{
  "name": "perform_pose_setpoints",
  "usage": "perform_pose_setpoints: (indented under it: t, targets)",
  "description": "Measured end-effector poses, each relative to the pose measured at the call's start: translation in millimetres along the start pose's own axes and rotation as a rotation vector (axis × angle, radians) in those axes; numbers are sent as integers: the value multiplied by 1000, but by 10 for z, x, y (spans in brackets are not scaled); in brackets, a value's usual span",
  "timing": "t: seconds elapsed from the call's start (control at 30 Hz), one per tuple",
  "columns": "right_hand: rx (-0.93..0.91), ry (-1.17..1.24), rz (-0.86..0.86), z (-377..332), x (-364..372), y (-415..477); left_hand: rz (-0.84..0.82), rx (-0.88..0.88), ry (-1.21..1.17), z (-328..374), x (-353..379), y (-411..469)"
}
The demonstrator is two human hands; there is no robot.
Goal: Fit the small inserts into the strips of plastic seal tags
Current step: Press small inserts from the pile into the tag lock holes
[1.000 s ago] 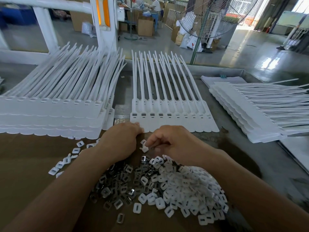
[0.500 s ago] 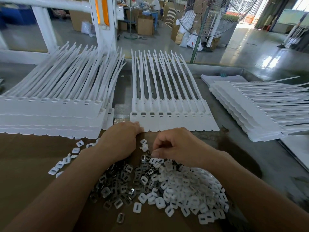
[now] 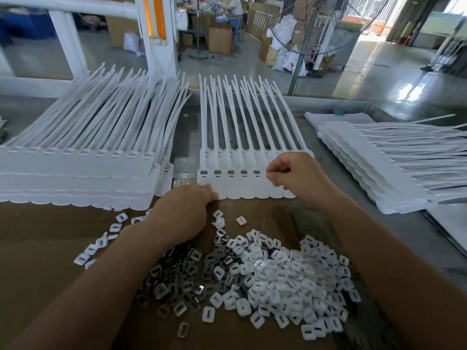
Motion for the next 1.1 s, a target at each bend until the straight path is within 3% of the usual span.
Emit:
perform_pose_setpoints:
  t: [0.2, 0.37, 0.67, 1.1]
  targets:
    - [173, 44, 116, 312, 54, 206, 1, -1, 10, -1, -4, -5]
    - [150, -79, 83, 404, 139, 266, 5, 7, 5, 1, -5, 3]
    - [187, -83, 31, 492, 227, 333, 11, 12, 3, -2, -5, 5]
    - [202, -145, 102, 507, 253, 353, 16, 8, 11, -23, 14, -7]
Point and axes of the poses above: each hand's wrist, its own y-axis towards the middle knuckle, its own x-axis out of the palm, z = x × y, the point moved 1 cm from there along y, towards the middle knuckle, and after that the axes turned 15 degrees about -x, right-handed, at the moved point
